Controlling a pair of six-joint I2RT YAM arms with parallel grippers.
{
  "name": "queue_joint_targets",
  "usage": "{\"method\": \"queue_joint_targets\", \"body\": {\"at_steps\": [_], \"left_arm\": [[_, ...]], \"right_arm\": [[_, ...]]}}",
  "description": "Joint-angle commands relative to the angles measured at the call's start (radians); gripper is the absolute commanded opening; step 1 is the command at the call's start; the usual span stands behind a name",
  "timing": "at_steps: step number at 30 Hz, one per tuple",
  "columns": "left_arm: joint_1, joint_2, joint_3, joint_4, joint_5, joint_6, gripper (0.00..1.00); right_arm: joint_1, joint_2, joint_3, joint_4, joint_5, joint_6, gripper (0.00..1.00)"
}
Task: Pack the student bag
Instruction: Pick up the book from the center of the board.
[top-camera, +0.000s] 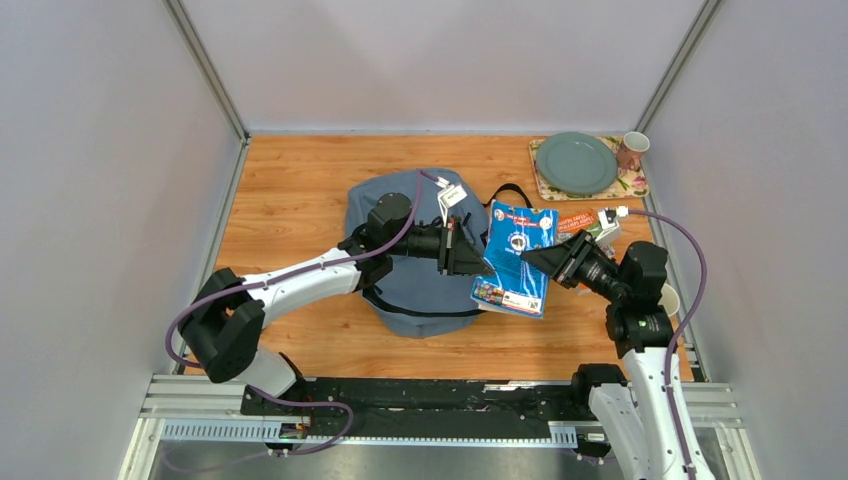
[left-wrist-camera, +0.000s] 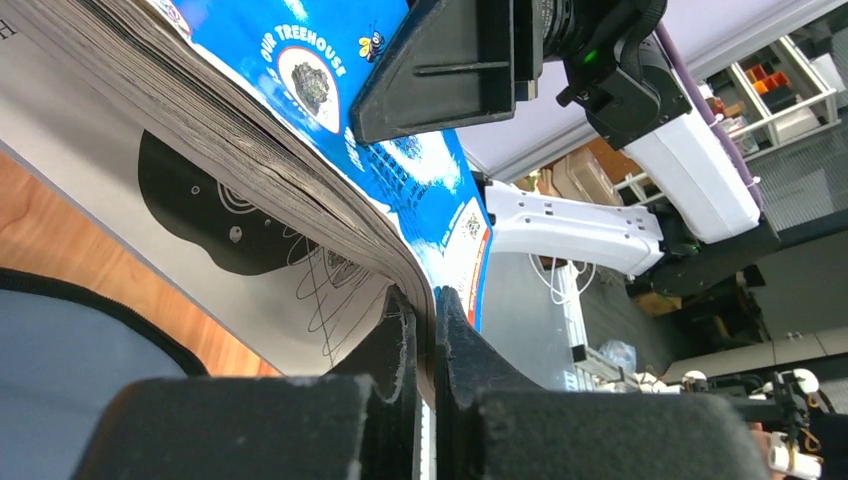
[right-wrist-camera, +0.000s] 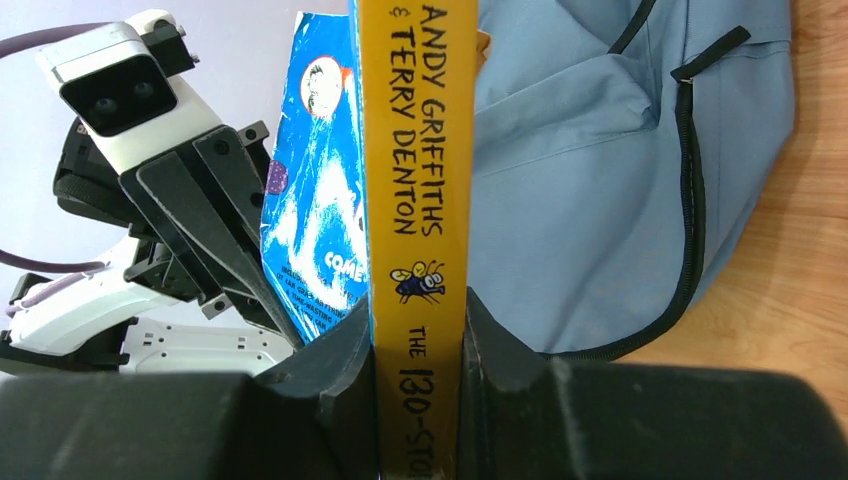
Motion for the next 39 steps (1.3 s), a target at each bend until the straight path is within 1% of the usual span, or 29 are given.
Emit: {"method": "queue_joint_targets", "body": {"at_steps": [1,2,3,4,5,6,8,10,12,13,17,18,19,21,25,29,31,32,35,36,39], "left_arm": [[-0.024,-0.023,0.005,0.173,0.013,0.002,0.13],[-0.021,-0.029,-0.002,0.158,-0.001,0.011,0.29],[-0.012,-0.038,-0.024,0.123,-0.042,0.02,0.53],[-0.005,-0.055,-0.037,0.104,-0.07,0.037,0.61],[0.001,-0.067,-0.053,0.086,-0.099,0.04,0.72],[0.017,-0.088,-0.085,0.063,-0.152,0.042,0.75],[0.039,-0.107,-0.125,0.069,-0.194,0.009,0.76],[0.073,-0.118,-0.18,0.132,-0.214,-0.053,0.76],[0.088,-0.115,-0.218,0.214,-0.212,-0.098,0.76],[0.102,-0.102,-0.225,0.242,-0.209,-0.139,0.76],[0.111,-0.046,-0.225,0.402,-0.163,-0.242,0.77],[0.111,-0.033,-0.222,0.484,-0.144,-0.267,0.77],[0.111,-0.007,-0.217,0.524,-0.131,-0.312,0.77],[0.111,0.028,-0.199,0.612,-0.102,-0.349,0.77],[0.111,0.066,-0.185,0.713,-0.074,-0.423,0.77],[0.111,0.094,-0.173,0.779,-0.041,-0.452,0.78],[0.111,0.117,-0.163,0.82,-0.027,-0.492,0.78],[0.111,0.123,-0.16,0.872,-0.021,-0.507,0.78],[0.11,0.158,-0.131,0.958,0.016,-0.567,0.78],[0.108,0.174,-0.119,0.972,0.031,-0.581,0.78],[0.108,0.195,-0.108,0.994,0.051,-0.606,0.78]], "right_arm": [[0.014,-0.012,-0.014,0.091,-0.088,0.078,0.0],[0.016,-0.016,-0.016,0.095,-0.084,0.084,0.0],[0.014,-0.019,-0.017,0.101,-0.082,0.09,0.0],[0.014,-0.027,-0.017,0.113,-0.081,0.106,0.0],[0.016,-0.03,-0.016,0.117,-0.082,0.112,0.0],[0.014,-0.036,-0.017,0.124,-0.084,0.124,0.0],[0.016,-0.048,-0.02,0.167,-0.094,0.168,0.0],[0.016,-0.053,-0.035,0.237,-0.12,0.211,0.0],[0.016,-0.05,-0.057,0.317,-0.153,0.296,0.0],[0.017,-0.048,-0.065,0.381,-0.16,0.323,0.0],[0.016,-0.048,-0.08,0.44,-0.18,0.386,0.0],[0.017,-0.05,-0.08,0.446,-0.188,0.397,0.0],[0.016,-0.05,-0.08,0.452,-0.191,0.402,0.0],[0.017,-0.047,-0.083,0.462,-0.205,0.408,0.0],[0.016,-0.039,-0.095,0.511,-0.219,0.439,0.0],[0.019,-0.007,-0.088,0.537,-0.248,0.445,0.0],[0.019,0.017,-0.08,0.543,-0.274,0.442,0.0],[0.017,0.024,-0.075,0.54,-0.278,0.431,0.0],[0.024,0.047,-0.052,0.523,-0.3,0.39,0.0],[0.028,0.054,-0.033,0.487,-0.306,0.37,0.0],[0.042,0.094,-0.005,0.453,-0.335,0.318,0.0]]}}
